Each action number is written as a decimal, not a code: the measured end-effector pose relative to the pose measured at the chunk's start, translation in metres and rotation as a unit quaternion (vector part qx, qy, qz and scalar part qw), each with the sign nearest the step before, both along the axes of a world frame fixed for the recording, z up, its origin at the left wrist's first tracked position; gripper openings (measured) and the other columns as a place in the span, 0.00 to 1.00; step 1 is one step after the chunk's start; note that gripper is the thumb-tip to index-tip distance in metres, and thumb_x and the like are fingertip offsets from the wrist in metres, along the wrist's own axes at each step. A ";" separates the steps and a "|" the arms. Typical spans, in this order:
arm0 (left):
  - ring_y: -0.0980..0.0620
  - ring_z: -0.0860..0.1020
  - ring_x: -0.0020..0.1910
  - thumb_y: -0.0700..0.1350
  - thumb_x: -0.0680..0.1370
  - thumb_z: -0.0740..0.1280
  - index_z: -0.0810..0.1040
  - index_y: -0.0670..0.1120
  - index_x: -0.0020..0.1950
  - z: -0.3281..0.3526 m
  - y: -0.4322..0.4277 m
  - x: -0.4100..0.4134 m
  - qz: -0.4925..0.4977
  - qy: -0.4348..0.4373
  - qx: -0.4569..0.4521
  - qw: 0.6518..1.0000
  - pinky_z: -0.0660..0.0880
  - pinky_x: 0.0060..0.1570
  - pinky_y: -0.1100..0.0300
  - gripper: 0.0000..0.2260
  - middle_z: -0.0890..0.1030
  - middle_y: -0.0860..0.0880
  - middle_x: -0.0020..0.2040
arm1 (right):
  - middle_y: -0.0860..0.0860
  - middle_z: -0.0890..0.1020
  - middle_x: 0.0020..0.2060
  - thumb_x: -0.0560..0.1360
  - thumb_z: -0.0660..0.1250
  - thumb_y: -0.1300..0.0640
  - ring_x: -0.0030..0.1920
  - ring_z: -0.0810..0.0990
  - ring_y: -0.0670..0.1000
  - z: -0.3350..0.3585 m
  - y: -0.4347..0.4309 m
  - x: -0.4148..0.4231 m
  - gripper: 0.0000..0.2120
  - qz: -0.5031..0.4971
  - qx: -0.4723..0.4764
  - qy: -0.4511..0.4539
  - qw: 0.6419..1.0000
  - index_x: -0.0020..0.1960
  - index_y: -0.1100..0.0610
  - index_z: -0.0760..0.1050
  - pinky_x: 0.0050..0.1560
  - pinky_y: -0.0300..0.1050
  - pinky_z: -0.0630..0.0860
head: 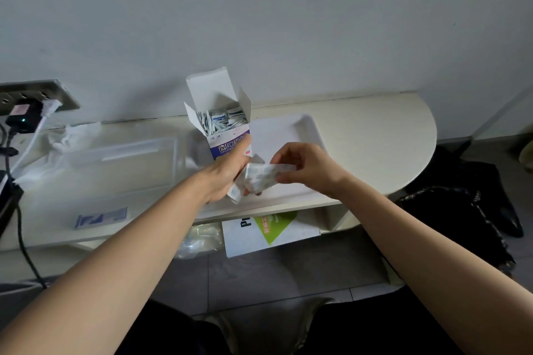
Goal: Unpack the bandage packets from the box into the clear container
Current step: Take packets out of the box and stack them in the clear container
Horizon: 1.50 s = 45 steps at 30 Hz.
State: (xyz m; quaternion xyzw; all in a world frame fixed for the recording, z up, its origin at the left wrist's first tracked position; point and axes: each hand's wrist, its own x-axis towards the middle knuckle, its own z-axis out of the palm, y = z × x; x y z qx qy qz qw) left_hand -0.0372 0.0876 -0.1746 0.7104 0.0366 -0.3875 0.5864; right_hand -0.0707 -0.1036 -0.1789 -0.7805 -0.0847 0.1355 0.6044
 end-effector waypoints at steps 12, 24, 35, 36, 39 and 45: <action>0.47 0.74 0.36 0.60 0.77 0.61 0.78 0.37 0.56 0.009 0.016 -0.011 -0.195 -0.040 0.048 0.979 0.71 0.40 0.54 0.27 0.79 0.42 0.39 | 0.54 0.84 0.38 0.67 0.73 0.67 0.39 0.83 0.50 0.005 0.022 0.002 0.12 0.039 -0.137 -0.062 0.988 0.45 0.56 0.77 0.43 0.45 0.81; 0.52 0.77 0.38 0.31 0.75 0.61 0.76 0.37 0.55 0.023 0.038 -0.011 -0.138 -0.146 0.095 0.975 0.74 0.40 0.61 0.10 0.82 0.45 0.43 | 0.45 0.78 0.31 0.73 0.72 0.58 0.30 0.74 0.42 0.012 0.044 0.006 0.04 -0.005 -0.157 -0.128 0.979 0.42 0.56 0.78 0.35 0.34 0.70; 0.45 0.76 0.56 0.40 0.72 0.70 0.76 0.44 0.61 -0.010 0.040 -0.015 -0.173 -0.382 0.438 0.795 0.73 0.54 0.57 0.18 0.77 0.46 0.58 | 0.50 0.77 0.35 0.71 0.72 0.64 0.35 0.74 0.47 -0.004 0.006 0.007 0.08 -0.079 -0.122 0.012 0.989 0.43 0.56 0.74 0.38 0.36 0.72; 0.45 0.76 0.56 0.41 0.71 0.71 0.76 0.44 0.59 -0.013 0.039 -0.016 -0.181 -0.388 0.448 0.785 0.73 0.54 0.57 0.17 0.77 0.45 0.58 | 0.51 0.77 0.35 0.71 0.72 0.65 0.36 0.75 0.47 -0.002 0.004 0.007 0.08 -0.083 -0.111 0.017 0.990 0.44 0.56 0.74 0.38 0.36 0.73; 0.45 0.76 0.55 0.45 0.71 0.72 0.77 0.45 0.57 -0.020 0.040 -0.012 -0.188 -0.370 0.459 0.786 0.71 0.54 0.57 0.15 0.79 0.45 0.57 | 0.49 0.76 0.35 0.71 0.73 0.65 0.36 0.74 0.47 -0.001 0.001 0.008 0.10 -0.072 -0.102 0.028 0.992 0.43 0.54 0.74 0.40 0.37 0.72; 0.47 0.74 0.57 0.48 0.72 0.73 0.78 0.48 0.51 -0.018 0.041 -0.008 -0.204 -0.369 0.453 0.785 0.67 0.54 0.59 0.11 0.77 0.48 0.53 | 0.50 0.75 0.34 0.70 0.73 0.67 0.35 0.72 0.46 -0.002 0.006 0.008 0.10 0.005 -0.097 0.051 0.994 0.43 0.55 0.74 0.40 0.36 0.72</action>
